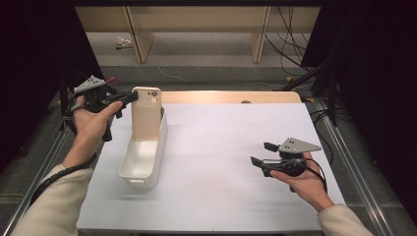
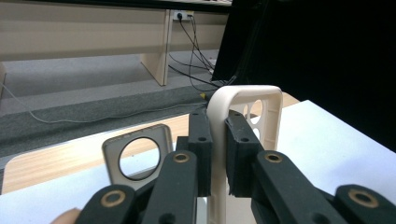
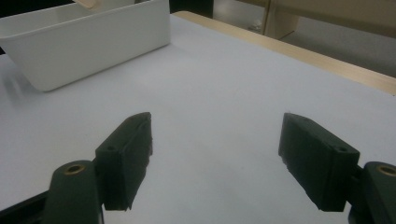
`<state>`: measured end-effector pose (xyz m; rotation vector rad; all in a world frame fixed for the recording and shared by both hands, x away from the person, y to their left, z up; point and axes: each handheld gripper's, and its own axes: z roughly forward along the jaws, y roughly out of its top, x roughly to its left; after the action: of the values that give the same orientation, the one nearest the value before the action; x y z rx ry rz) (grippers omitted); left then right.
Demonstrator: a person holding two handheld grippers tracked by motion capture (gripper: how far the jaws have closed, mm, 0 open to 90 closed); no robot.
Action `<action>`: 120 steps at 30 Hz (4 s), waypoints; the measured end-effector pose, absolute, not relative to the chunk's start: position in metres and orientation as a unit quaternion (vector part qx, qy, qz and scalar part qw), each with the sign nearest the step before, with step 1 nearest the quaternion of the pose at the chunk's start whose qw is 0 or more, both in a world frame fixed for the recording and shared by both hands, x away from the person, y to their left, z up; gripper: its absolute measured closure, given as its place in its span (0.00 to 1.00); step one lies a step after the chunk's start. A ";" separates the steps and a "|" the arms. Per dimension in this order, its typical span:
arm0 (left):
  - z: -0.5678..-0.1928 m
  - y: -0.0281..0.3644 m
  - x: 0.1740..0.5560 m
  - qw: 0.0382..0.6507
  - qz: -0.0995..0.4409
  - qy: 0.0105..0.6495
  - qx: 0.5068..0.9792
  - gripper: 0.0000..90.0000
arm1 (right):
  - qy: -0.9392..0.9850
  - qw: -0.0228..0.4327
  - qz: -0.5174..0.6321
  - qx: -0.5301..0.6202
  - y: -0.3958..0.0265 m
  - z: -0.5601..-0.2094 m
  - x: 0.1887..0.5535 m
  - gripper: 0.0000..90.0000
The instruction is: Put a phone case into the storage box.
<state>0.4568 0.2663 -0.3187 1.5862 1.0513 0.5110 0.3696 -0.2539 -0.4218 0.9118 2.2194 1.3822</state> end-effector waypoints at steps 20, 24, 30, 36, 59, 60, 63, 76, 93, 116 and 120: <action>-0.333 0.276 0.472 0.541 0.231 0.453 0.670 0.91 | 0.787 0.188 0.490 0.324 -0.254 -0.422 0.370 0.30; -0.335 0.275 0.475 0.540 0.231 0.454 0.670 0.91 | 0.787 0.188 0.490 0.324 -0.255 -0.422 0.370 0.30; -0.339 0.273 0.480 0.536 0.234 0.454 0.672 0.91 | 0.788 0.187 0.489 0.324 -0.254 -0.422 0.370 0.30; -0.342 0.272 0.486 0.534 0.236 0.457 0.671 0.91 | 0.788 0.187 0.489 0.324 -0.255 -0.422 0.370 0.30; -0.364 0.268 0.503 0.525 0.245 0.466 0.669 0.91 | 0.789 0.188 0.489 0.322 -0.254 -0.422 0.370 0.30; -0.366 0.268 0.504 0.523 0.246 0.467 0.669 0.91 | 0.789 0.188 0.489 0.322 -0.254 -0.422 0.370 0.30; -0.370 0.267 0.505 0.523 0.247 0.468 0.668 0.91 | 0.789 0.188 0.489 0.321 -0.254 -0.422 0.370 0.31; -0.378 0.265 0.510 0.517 0.253 0.475 0.666 0.91 | 0.789 0.187 0.489 0.320 -0.254 -0.423 0.370 0.31; -0.397 0.267 0.516 0.504 0.247 0.492 0.666 0.90 | 0.791 0.185 0.488 0.320 -0.253 -0.423 0.370 0.31; -0.396 0.267 0.522 0.469 0.271 0.504 0.673 0.84 | 0.790 0.185 0.490 0.318 -0.253 -0.423 0.370 0.31; -0.395 0.267 0.522 0.455 0.283 0.503 0.678 0.83 | 0.790 0.185 0.490 0.318 -0.253 -0.423 0.370 0.31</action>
<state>0.5216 0.2668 -0.3948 1.6730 1.2403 0.6969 0.3704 -0.2534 -0.4227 0.8968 2.2274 1.3796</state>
